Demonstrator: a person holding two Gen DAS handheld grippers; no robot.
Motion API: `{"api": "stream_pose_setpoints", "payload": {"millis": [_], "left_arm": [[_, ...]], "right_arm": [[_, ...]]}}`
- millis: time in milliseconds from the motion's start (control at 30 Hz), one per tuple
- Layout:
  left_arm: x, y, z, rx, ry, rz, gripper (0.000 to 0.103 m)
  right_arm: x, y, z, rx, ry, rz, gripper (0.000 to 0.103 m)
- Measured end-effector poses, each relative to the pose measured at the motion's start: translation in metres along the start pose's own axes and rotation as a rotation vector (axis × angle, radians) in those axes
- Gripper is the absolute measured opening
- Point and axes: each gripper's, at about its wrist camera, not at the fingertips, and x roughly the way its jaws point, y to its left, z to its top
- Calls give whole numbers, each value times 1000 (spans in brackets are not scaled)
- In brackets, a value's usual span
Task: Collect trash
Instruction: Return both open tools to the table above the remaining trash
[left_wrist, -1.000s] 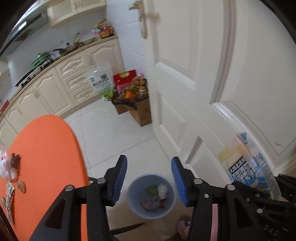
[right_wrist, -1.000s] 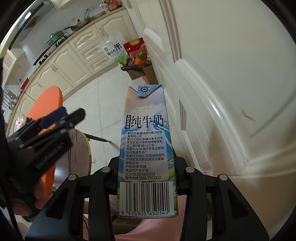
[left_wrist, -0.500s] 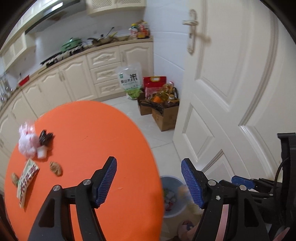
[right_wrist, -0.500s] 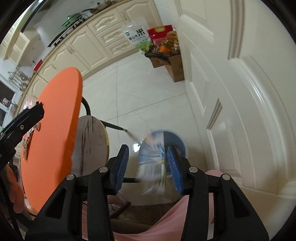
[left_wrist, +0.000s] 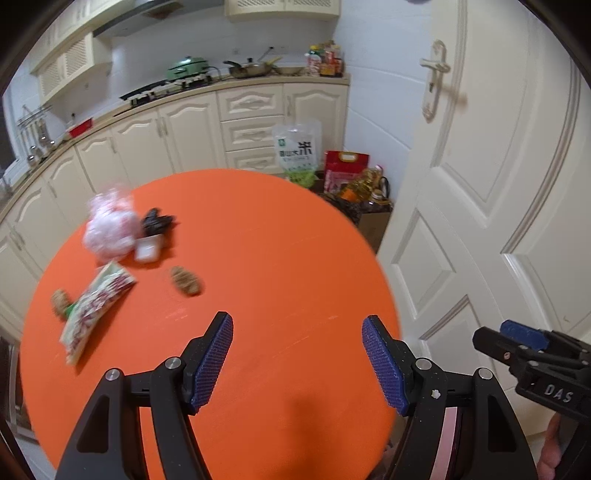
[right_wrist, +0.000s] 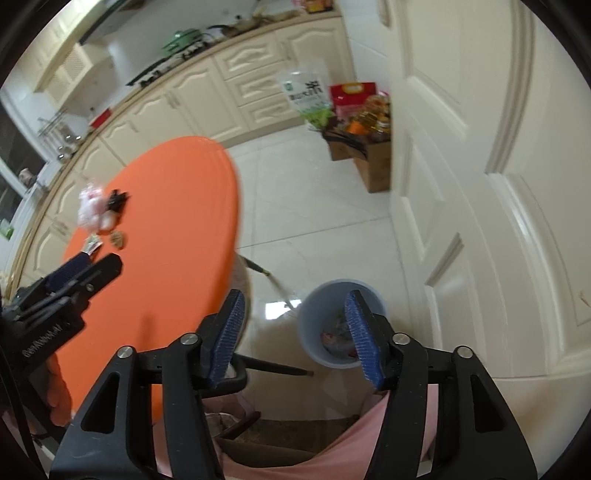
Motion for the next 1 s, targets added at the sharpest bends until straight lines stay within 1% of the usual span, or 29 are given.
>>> {"api": "stream_pose_setpoints", "payload": {"millis": [67, 133, 200, 300, 400, 467, 533, 567, 600, 667, 733, 800, 867, 900, 933, 1000], "left_arm": [[-13, 12, -11, -20, -3, 12, 69], [-26, 27, -22, -42, -5, 28, 70], [-40, 44, -32, -70, -17, 64, 71], [-58, 74, -48, -115, -36, 116, 76], [-74, 106, -62, -166, -45, 156, 76], [-81, 128, -70, -190, -47, 181, 79], [-85, 149, -77, -207, -42, 201, 80], [-87, 164, -80, -217, -35, 213, 80], [-86, 172, -81, -219, -30, 216, 80], [-84, 192, -82, -226, -23, 213, 80], [-80, 212, -79, -231, -13, 195, 80], [-73, 226, -72, -237, -4, 183, 80], [-66, 243, -68, -255, 5, 170, 80], [-62, 251, -65, -263, 8, 160, 80], [-59, 258, -64, -282, 4, 171, 80], [-51, 273, -60, -294, 17, 153, 80]], "right_arm": [[-4, 19, -2, -26, -13, 8, 66], [-6, 36, -5, -52, -16, 25, 67], [-7, 52, -7, -78, -16, 53, 72], [-5, 86, -11, -134, -14, 86, 72], [3, 118, -14, -177, 12, 154, 72], [11, 146, -17, -202, 43, 221, 72], [24, 177, -19, -222, 85, 301, 68], [33, 192, -19, -228, 118, 340, 60], [40, 201, -20, -230, 141, 363, 48], [61, 225, -20, -216, 209, 429, 38], [86, 248, -20, -179, 272, 476, 37], [109, 266, -17, -137, 310, 498, 29], [128, 281, -12, -100, 333, 510, 29], [138, 287, -9, -87, 338, 505, 29], [145, 291, -7, -71, 341, 499, 29], [161, 298, -2, -30, 352, 493, 29]]}}
